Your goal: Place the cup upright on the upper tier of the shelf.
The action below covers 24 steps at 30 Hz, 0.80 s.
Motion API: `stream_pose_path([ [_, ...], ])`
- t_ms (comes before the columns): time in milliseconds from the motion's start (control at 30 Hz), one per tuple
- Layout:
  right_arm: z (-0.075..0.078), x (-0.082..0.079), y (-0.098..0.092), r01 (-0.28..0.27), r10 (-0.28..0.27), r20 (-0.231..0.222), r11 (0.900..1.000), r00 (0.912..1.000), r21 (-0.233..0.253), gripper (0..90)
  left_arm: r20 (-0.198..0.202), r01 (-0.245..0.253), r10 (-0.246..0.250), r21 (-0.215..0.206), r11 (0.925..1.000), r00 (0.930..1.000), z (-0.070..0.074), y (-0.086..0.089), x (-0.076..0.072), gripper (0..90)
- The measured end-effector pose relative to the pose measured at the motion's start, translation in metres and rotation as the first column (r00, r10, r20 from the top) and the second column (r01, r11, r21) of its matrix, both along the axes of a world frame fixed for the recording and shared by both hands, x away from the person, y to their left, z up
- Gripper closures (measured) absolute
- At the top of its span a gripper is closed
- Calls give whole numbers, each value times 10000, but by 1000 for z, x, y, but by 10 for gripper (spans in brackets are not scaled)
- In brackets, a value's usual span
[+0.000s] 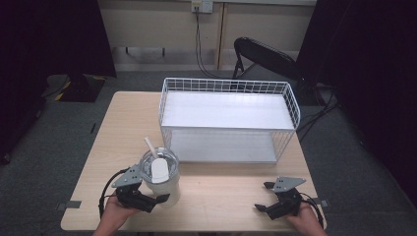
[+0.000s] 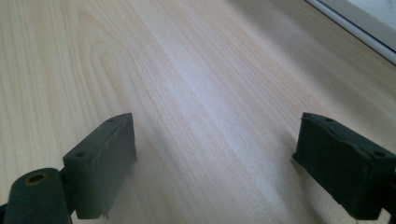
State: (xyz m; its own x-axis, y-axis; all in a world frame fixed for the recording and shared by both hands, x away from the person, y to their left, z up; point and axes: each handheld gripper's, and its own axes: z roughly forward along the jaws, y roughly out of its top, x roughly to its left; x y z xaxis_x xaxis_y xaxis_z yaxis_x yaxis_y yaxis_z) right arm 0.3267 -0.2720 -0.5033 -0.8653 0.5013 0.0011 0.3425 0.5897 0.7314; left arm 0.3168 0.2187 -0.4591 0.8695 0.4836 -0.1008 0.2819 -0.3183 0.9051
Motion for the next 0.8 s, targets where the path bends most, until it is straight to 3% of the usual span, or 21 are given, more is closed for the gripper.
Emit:
stream_pose_path([
  [533, 0, 0, 0, 1, -1, 0, 10000, 10000, 0, 117, 353, -56, 76, -547, 9985, 9993, 0, -4, 1, 71],
  [800, 0, 0, 0, 0, 0, -2, 10000, 10000, -1, 117, 865, -69, 118, -573, 9983, 9962, 0, -5, -1, 87],
])
